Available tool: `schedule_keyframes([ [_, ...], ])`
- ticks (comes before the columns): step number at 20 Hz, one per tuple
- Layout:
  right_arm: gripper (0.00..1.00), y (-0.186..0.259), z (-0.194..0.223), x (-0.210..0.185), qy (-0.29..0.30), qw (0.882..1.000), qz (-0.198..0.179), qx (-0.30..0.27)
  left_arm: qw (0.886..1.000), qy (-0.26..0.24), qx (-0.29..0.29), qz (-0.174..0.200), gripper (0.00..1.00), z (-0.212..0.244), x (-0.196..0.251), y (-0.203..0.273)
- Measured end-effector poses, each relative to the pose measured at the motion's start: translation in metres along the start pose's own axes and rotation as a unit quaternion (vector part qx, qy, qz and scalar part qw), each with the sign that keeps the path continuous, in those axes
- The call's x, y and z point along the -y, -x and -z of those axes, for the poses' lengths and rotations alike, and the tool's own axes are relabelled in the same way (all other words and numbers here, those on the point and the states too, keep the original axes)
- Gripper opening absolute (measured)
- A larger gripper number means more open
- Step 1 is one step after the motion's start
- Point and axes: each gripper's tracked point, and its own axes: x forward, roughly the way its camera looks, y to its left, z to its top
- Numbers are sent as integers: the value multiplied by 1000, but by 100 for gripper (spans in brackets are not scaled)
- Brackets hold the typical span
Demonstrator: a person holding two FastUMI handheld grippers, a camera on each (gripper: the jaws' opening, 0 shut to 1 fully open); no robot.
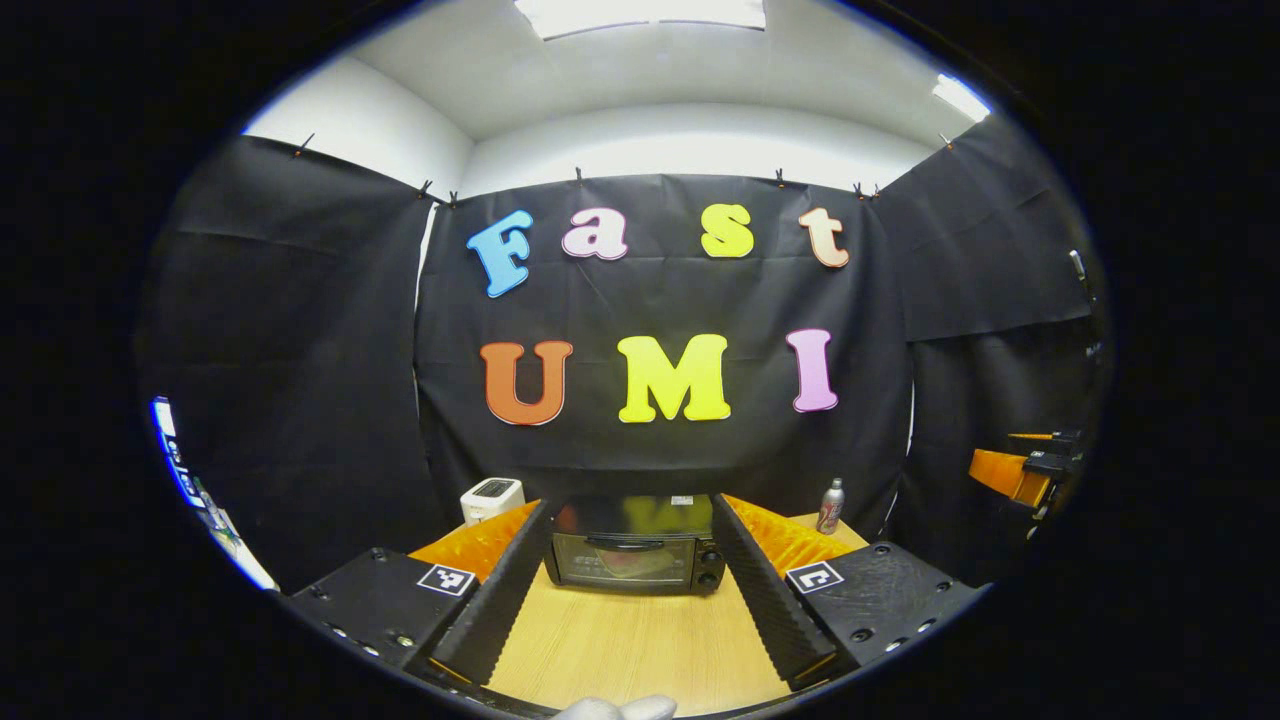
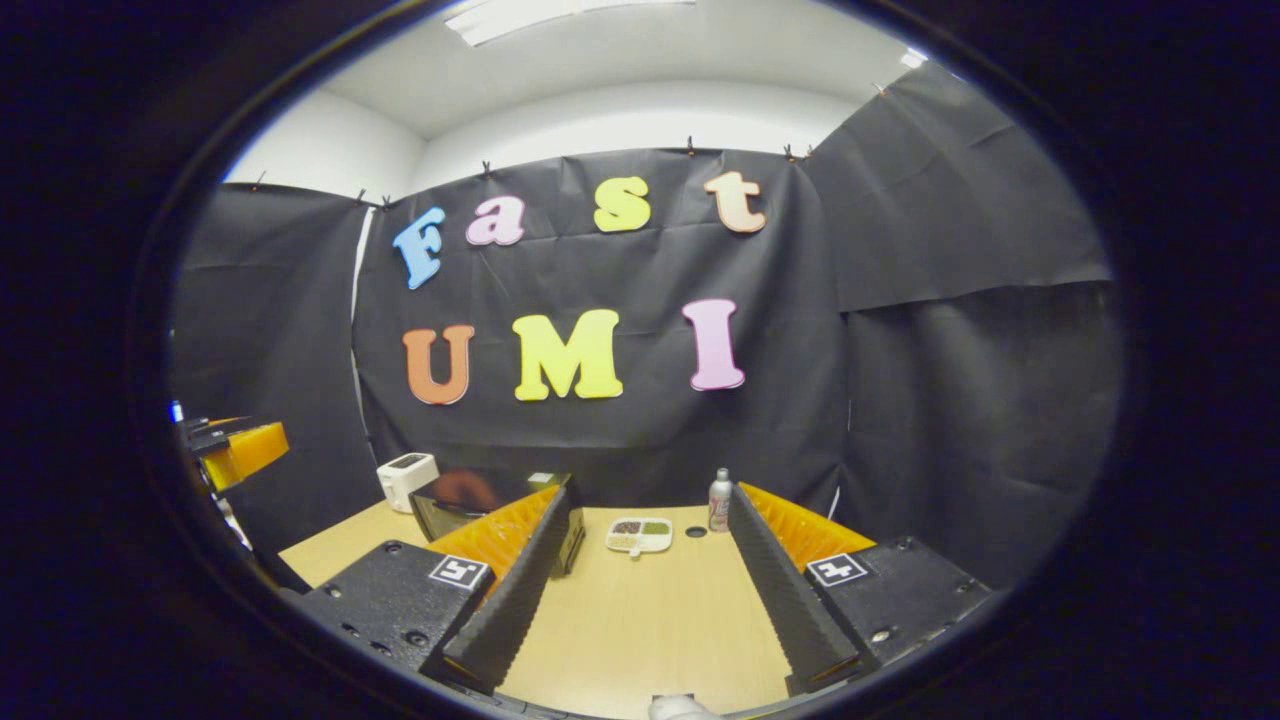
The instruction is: Open the electric oven with the left hand, put the food in, and close the electric oven.
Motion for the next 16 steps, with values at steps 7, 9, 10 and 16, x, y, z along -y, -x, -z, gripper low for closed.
schedule_keyframes([
  [7, 96, 24, 4, 6, -1, 1000, -5, 6, 1000, -12, -1, -4, 97, -1, 12, 21],
  [9, 96, 27, 2, 9, -4, 1000, -3, 9, 1000, -11, -3, -2, 97, 1, 17, 24],
  [10, 96, 29, 1, 9, -8, 1000, -5, 11, 1000, -12, -5, -2, 97, 2, 18, 24],
  [16, 96, 31, 4, 5, -6, 1000, -8, 9, 1000, -14, -8, -1, 97, 3, 18, 27],
])
